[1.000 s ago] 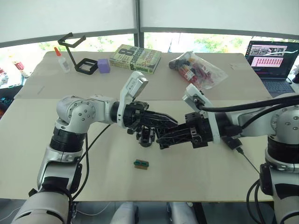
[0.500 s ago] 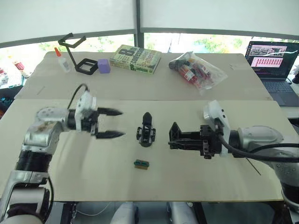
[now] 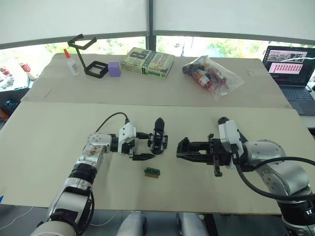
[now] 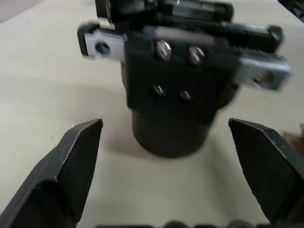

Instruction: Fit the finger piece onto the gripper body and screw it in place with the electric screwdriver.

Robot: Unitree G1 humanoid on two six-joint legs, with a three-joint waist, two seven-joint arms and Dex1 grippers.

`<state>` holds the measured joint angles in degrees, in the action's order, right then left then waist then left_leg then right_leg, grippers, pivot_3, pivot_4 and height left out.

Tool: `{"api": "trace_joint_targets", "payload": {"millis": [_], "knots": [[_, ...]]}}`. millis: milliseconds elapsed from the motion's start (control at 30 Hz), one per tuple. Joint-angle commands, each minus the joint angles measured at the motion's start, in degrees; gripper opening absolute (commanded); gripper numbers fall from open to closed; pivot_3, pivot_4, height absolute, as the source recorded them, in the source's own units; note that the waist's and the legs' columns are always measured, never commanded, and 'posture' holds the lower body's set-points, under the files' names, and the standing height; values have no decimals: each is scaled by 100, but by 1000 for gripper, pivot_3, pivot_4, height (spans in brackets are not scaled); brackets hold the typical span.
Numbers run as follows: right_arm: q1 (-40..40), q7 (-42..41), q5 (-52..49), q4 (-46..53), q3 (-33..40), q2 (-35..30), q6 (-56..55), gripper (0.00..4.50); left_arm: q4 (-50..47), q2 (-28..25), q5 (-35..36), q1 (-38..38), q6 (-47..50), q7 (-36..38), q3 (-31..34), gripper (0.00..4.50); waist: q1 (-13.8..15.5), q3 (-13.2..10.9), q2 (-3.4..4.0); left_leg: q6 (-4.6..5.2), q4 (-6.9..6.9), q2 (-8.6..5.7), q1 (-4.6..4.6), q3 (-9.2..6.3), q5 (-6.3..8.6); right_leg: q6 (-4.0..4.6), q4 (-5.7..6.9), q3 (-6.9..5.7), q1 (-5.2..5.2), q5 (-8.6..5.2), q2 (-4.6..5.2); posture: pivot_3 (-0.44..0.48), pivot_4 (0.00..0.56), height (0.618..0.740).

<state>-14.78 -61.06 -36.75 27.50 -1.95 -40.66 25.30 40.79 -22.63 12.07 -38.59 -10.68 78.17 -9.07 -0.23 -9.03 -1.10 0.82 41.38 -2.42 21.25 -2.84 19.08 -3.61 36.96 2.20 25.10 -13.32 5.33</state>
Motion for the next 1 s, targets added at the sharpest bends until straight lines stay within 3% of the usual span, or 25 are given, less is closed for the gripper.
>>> {"api": "trace_joint_targets", "payload": {"millis": [33,200,300,400,633,1000], "knots": [[-15,-39,-14,187,87,-32,-118,385,182,123,-44,-189,-276,87,48,4500,-25,0,0,0,-1,0,0,0,0,0,2,0,0,0,0,0,150,740],[-83,-35,-1,164,105,-55,-83,385,495,261,-147,-315,-348,392,-39,4500,-54,0,0,1,2,0,-1,0,0,0,6,0,0,0,0,0,150,740],[-164,21,-13,191,121,-61,-18,385,697,357,-239,-379,-493,352,-27,3610,-51,0,0,1,4,0,-1,-1,1,0,9,0,0,0,0,0,150,740],[-207,80,-47,231,148,-61,49,385,849,374,-321,-410,-588,363,-28,2321,-51,0,0,2,9,0,-1,-1,1,0,10,0,-2,0,0,0,150,740],[-688,255,49,-24,-121,295,35,384,899,428,-285,-311,-792,374,82,2345,-62,0,0,2,13,0,-2,-3,1,0,10,0,-3,0,0,0,150,740],[-1394,130,1054,-1629,-1096,1532,-805,383,772,533,-307,-327,-680,335,89,2345,-49,1,2,3,27,-14,-1,-9,2,-7,17,-8,-4,4,10,0,150,740]]}}
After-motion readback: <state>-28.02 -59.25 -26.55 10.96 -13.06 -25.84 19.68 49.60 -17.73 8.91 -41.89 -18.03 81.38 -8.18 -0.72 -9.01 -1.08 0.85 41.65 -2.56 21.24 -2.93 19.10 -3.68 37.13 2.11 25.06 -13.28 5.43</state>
